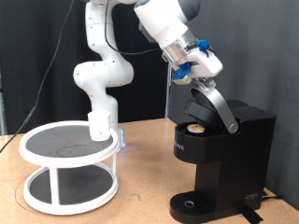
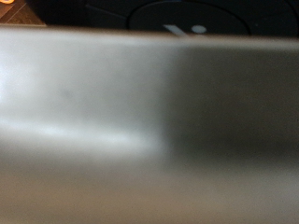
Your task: Make a cup of coffee with the keurig machine
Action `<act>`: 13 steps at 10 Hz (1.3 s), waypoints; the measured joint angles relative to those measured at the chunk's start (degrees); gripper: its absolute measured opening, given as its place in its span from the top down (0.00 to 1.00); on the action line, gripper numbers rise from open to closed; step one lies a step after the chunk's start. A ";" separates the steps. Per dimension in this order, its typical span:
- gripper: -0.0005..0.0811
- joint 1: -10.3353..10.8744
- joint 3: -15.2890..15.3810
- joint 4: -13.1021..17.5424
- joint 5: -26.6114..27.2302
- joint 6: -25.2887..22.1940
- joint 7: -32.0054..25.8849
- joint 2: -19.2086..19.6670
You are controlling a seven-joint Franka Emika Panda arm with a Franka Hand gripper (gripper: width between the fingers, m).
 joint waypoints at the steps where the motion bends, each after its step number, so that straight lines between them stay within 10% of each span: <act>1: 0.99 -0.01 -0.17 -0.02 0.01 0.00 0.00 -0.29; 13: 0.99 -0.98 -0.90 -0.48 -7.66 -2.68 4.43 -1.55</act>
